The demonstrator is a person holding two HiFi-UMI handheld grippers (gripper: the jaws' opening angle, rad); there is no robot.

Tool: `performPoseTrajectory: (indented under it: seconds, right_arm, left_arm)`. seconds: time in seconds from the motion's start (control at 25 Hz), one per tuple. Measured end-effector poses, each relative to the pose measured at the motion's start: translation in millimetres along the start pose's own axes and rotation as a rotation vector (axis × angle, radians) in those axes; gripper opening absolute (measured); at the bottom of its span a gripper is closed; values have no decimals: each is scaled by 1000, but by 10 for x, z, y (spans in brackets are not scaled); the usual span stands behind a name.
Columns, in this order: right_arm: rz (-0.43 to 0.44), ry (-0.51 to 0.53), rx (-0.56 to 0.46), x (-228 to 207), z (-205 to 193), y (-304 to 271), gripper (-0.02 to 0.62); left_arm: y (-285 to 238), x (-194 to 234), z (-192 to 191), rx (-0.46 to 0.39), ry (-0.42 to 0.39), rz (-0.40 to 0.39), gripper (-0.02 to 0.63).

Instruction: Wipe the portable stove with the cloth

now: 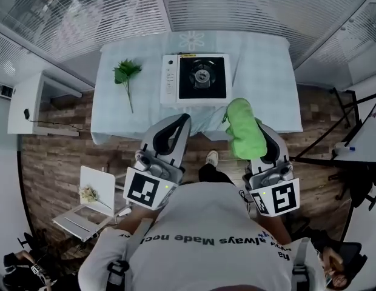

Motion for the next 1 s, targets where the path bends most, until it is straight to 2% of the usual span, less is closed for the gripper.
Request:
performPoseTrajectory:
  seconds: [0.16, 0.32, 0.44, 0.72, 1.0]
  right_arm:
    - [23, -4, 6, -263, -51, -261, 23]
    - [49, -15, 18, -379, -93, -512, 23]
    - [62, -17, 26, -423, -120, -700, 23]
    - [87, 16, 22, -295, -104, -1222, 23]
    - [80, 48, -4, 4, 0, -1834, 23]
  left_arm:
    - [-269, 129, -45, -65, -42, 28, 12]
    - [-387, 290, -122, -1, -4, 67, 12]
    - [-473, 431, -118, -22, -22, 78, 12]
    - [-559, 941, -153, -2, -9, 96, 12]
    - [-517, 1591, -108, -29, -15, 76, 12]
Point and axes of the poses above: the fingertips, and each gripper's own axes: y backward along the fingers, x to its left, z out of its top, the point moved 10 cm from there along y, backward along the fingers, and after that the axes turned 12 degrees about -z, right-handed, at the moved point
